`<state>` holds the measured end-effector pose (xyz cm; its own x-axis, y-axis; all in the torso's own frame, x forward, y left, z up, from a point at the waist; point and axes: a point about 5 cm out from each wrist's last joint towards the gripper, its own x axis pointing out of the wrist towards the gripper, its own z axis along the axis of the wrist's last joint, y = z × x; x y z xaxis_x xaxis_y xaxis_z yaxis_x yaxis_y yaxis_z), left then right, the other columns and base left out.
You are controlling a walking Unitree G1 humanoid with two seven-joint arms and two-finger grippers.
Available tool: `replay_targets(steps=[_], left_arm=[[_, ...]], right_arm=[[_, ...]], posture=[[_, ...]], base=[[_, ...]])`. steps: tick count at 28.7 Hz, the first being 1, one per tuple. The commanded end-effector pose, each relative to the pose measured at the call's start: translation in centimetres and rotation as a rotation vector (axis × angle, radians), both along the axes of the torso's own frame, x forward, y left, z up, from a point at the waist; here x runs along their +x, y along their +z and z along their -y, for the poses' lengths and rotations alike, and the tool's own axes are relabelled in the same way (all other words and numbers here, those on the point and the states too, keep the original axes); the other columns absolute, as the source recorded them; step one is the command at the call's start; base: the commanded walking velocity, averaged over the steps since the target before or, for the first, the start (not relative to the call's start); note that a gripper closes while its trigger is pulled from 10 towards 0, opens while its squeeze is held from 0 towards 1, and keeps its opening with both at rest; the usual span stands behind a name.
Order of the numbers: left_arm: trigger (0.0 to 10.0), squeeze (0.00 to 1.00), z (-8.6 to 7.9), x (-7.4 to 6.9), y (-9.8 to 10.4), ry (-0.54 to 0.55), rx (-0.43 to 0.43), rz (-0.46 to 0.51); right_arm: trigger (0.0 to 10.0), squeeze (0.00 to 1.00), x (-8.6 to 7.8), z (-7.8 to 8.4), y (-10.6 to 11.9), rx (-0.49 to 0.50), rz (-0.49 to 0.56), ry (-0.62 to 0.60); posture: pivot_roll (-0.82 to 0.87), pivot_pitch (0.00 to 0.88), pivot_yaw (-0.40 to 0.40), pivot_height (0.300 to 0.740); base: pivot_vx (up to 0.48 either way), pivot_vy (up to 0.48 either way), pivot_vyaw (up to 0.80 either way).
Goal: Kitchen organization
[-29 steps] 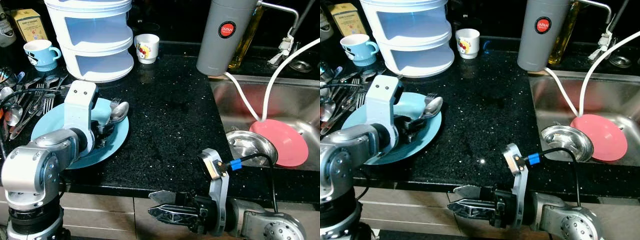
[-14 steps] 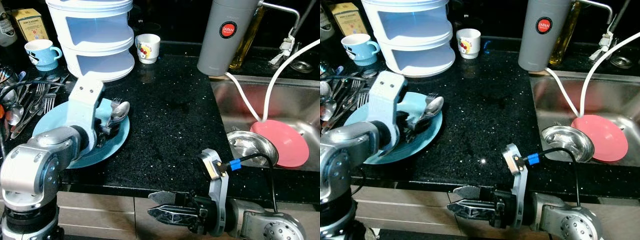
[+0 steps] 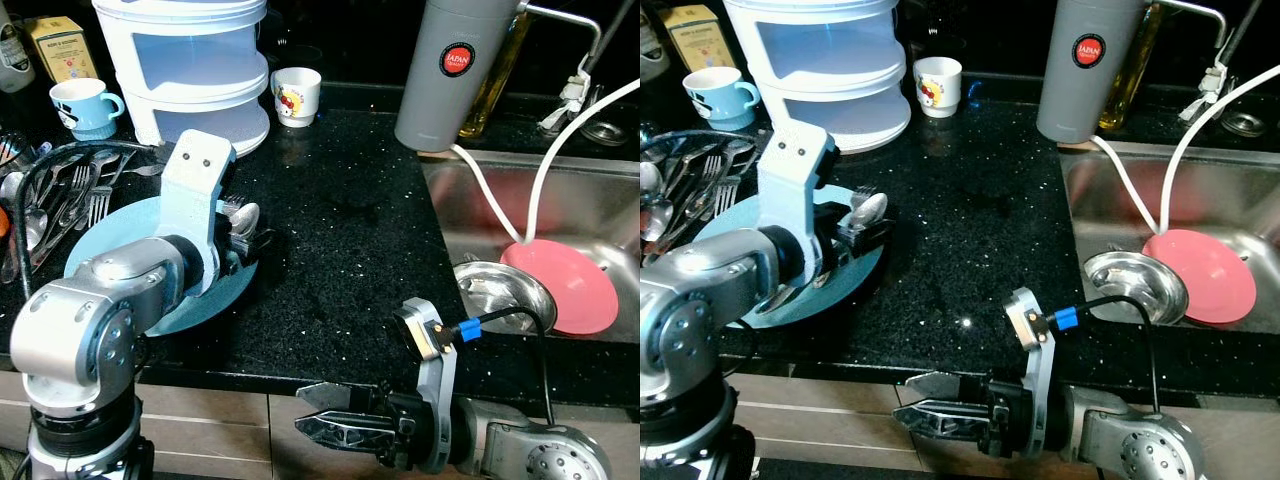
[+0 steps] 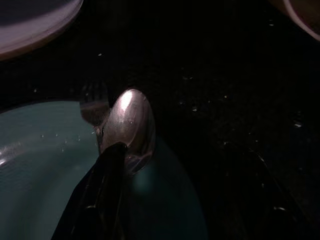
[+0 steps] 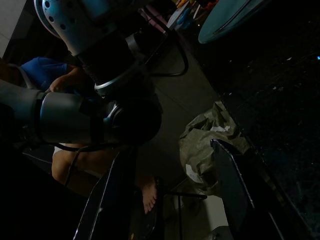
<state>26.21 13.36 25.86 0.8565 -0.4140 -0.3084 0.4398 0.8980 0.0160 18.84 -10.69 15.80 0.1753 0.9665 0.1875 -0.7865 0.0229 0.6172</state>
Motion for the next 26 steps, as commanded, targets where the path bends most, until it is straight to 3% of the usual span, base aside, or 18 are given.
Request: replay_targets(steps=[1, 8, 25, 26], left_arm=[[10.0, 0.00, -0.4, -0.1, -1.1, 0.035, -0.012, -0.061], [10.0, 0.00, -1.5, 0.2, -2.1, 0.105, -0.033, -0.117], [10.0, 0.00, -1.3, -0.1, -4.3, 0.081, -0.066, -0.220], [7.2, 0.00, -1.4, -0.2, -4.5, 0.079, -0.068, -0.233]], right_arm=[[10.0, 0.00, 0.0, 0.1, -0.1, -0.006, -0.015, -0.004], [10.0, 0.00, 0.1, 0.2, -0.1, -0.009, -0.015, -0.006], [10.0, 0.00, 0.1, 0.2, -0.1, -0.019, -0.010, -0.021], [10.0, 0.00, 0.0, 0.2, -0.1, -0.020, -0.010, -0.022]], posture=[[0.07, 0.062, -0.006, 0.740], [0.07, 0.064, -0.006, 0.740], [0.06, 0.066, -0.005, 0.740], [0.06, 0.064, -0.006, 0.740]], base=[[0.000, 0.000, 0.00], [0.000, 0.000, 0.00], [0.000, 0.000, 0.00], [0.000, 0.000, 0.00]])
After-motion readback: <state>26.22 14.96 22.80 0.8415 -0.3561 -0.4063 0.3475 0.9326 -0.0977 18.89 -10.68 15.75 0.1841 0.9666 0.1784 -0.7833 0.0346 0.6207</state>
